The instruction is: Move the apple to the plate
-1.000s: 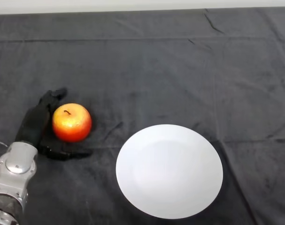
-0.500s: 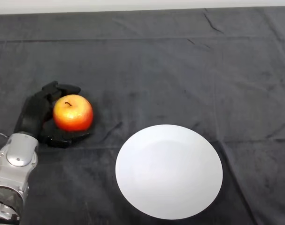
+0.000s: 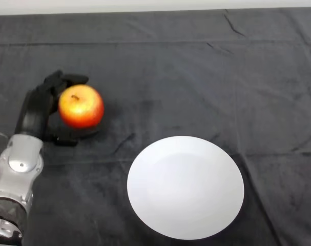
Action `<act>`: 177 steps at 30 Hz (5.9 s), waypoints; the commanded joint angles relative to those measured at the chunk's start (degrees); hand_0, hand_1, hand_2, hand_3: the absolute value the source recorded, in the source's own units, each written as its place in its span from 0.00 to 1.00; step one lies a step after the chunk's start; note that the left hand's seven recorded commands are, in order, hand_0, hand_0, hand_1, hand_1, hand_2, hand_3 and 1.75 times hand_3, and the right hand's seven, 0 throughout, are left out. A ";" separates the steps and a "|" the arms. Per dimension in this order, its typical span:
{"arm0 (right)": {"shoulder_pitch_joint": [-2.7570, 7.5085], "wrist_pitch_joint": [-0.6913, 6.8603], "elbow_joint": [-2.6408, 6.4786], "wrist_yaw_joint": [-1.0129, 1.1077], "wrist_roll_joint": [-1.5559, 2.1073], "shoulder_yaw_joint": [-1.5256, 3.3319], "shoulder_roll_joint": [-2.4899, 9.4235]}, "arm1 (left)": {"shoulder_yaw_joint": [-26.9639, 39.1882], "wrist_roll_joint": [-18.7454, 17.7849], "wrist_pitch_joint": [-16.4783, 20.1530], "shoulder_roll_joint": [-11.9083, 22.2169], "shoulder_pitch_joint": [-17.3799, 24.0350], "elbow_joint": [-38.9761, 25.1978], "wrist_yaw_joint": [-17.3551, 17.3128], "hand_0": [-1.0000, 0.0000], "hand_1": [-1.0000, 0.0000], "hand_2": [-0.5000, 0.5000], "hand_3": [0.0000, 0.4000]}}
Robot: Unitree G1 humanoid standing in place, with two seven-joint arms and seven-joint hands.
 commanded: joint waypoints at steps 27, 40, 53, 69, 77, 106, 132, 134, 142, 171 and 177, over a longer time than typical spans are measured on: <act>-0.16 0.01 -0.55 0.17 -0.19 -0.33 -1.54 | -14.58 2.34 8.38 0.98 13.34 -24.56 -5.38 0.00 0.00 0.50 1.00; -0.16 -0.02 -0.60 0.18 -0.16 -0.25 -1.52 | -22.65 2.89 8.37 -0.26 12.62 -22.98 -8.40 0.00 0.00 0.50 1.00; -0.16 -0.03 -0.59 0.19 -0.12 -0.21 -1.52 | -27.78 3.60 6.43 -1.40 10.32 -18.28 -6.94 0.00 0.00 0.50 1.00; -0.15 -0.01 -0.54 0.20 -0.07 -0.22 -1.55 | -32.76 8.01 5.08 -1.64 8.38 -13.54 -1.72 0.00 0.00 0.50 1.00; -0.14 0.00 -0.51 0.20 -0.06 -0.23 -1.56 | -34.30 8.24 4.88 -1.40 7.52 -12.12 -1.26 0.56 0.00 0.78 1.00; -0.14 0.01 -0.48 0.20 -0.05 -0.24 -1.57 | -24.66 0.15 5.40 3.37 4.85 -15.18 -0.63 1.00 1.00 0.50 0.00; -0.14 0.00 -0.52 0.20 -0.05 -0.20 -1.55 | -2.78 -9.25 3.97 7.82 5.01 -12.29 10.14 1.00 1.00 0.50 0.00; -0.14 -0.01 -0.52 0.20 -0.05 -0.20 -1.55 | -1.31 -9.73 4.00 8.50 5.11 -12.25 10.54 1.00 1.00 0.50 0.00; -0.14 0.00 -0.52 0.20 -0.04 -0.20 -1.55 | 3.98 -11.41 3.55 11.08 6.14 -12.14 11.63 1.00 1.00 0.50 0.00; -0.14 0.02 -0.45 0.21 -0.03 -0.25 -1.59 | 19.64 -13.86 1.33 19.89 9.48 -7.65 14.65 1.00 1.00 0.50 0.00; -0.13 0.03 -0.42 0.21 -0.03 -0.27 -1.60 | 22.05 -13.53 -0.73 20.86 9.18 -4.14 15.81 1.00 1.00 0.50 0.00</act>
